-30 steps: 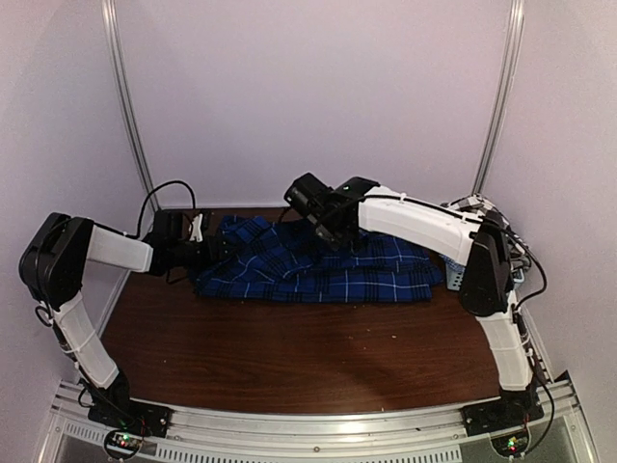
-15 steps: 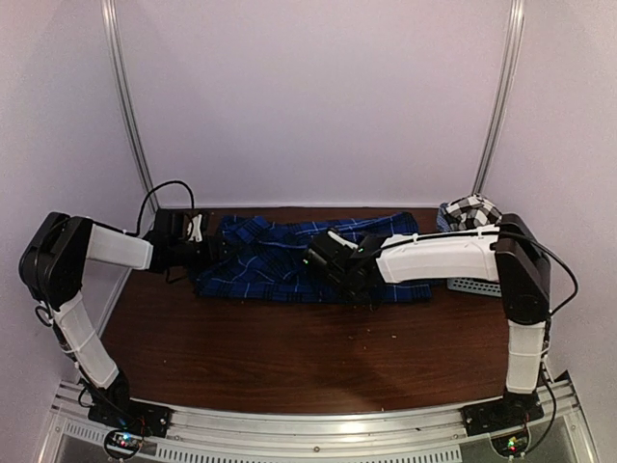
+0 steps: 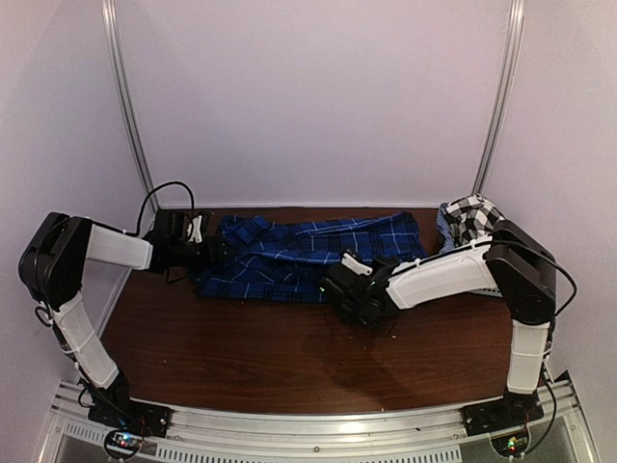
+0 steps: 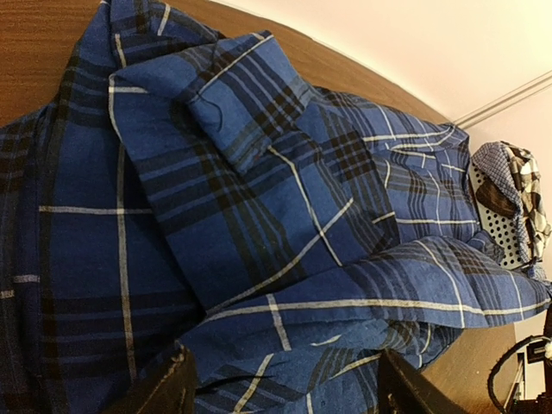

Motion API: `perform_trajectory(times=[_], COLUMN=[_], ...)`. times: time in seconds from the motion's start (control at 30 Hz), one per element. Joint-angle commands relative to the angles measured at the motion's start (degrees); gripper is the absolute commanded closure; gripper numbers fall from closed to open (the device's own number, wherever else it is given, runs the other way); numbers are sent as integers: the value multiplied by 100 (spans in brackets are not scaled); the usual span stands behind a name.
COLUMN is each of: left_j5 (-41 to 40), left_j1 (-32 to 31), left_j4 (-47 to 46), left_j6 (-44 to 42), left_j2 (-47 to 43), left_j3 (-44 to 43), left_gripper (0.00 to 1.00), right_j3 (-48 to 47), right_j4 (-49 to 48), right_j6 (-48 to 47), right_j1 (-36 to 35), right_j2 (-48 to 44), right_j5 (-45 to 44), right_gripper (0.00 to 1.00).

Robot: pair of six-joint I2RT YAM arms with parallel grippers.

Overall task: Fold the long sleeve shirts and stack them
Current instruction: Place the sleeve of the 1/3-folded shirt.

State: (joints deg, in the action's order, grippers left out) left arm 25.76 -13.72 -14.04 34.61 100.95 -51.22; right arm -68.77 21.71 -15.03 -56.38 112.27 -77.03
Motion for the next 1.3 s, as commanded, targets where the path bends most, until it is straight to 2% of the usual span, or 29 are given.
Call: perform_trajectory(times=[0.0, 0.3, 0.4, 0.5, 0.57, 0.63, 0.73, 0.87, 0.97, 1.07, 1.17, 1.23, 1.27], left_j5=[15, 158, 246, 396, 450, 370, 66, -354, -404, -548, -676, -750, -790], left_j1=[-17, -17, -17, -17, -17, -17, -17, -17, -9, 11, 84, 118, 123], left_j4=[13, -21, -159, -496, -636, -666, -568, -286, -174, -151, -64, -15, -5], left_j6=[-77, -158, -161, -178, -174, -138, -110, -90, -147, -139, -142, -141, -151], left_j2=[-178, -309, -365, -449, -523, -616, -770, -909, -970, -1072, -1194, -1258, -1281], left_j3=[-107, -69, -14, 125, 196, 251, 303, 289, 258, 331, 383, 399, 403], left_gripper=[27, 27, 27, 26, 27, 26, 27, 26, 26, 25, 24, 23, 23], right_j3=[193, -163, -575, -1040, -1258, -1353, -1327, -1405, -1860, -2237, -2287, -2378, -2479], right_j4=[-666, 904, 1392, 1548, 1196, 388, -1439, -4606, -5859, -5942, -5413, -4335, -3647], right_j6=[-65, 1705, 2079, 2025, 1637, 801, -784, -3278, -4453, -4676, -4216, -3325, -2771], right_j1=[-41, -267, -324, -330, -321, -314, -283, -260, -269, -301, -337, -339, -339], right_j2=[-189, 123, 321, 469, 497, 470, 426, 625, 1052, 1390, 1515, 1500, 1478], right_j5=[-165, 261, 270, 22, -38, -59, -30, 40, 110, 269, 400, 543, 686], right_gripper=[98, 92, 95, 97, 99, 100, 100, 100, 100, 100, 98, 90, 81])
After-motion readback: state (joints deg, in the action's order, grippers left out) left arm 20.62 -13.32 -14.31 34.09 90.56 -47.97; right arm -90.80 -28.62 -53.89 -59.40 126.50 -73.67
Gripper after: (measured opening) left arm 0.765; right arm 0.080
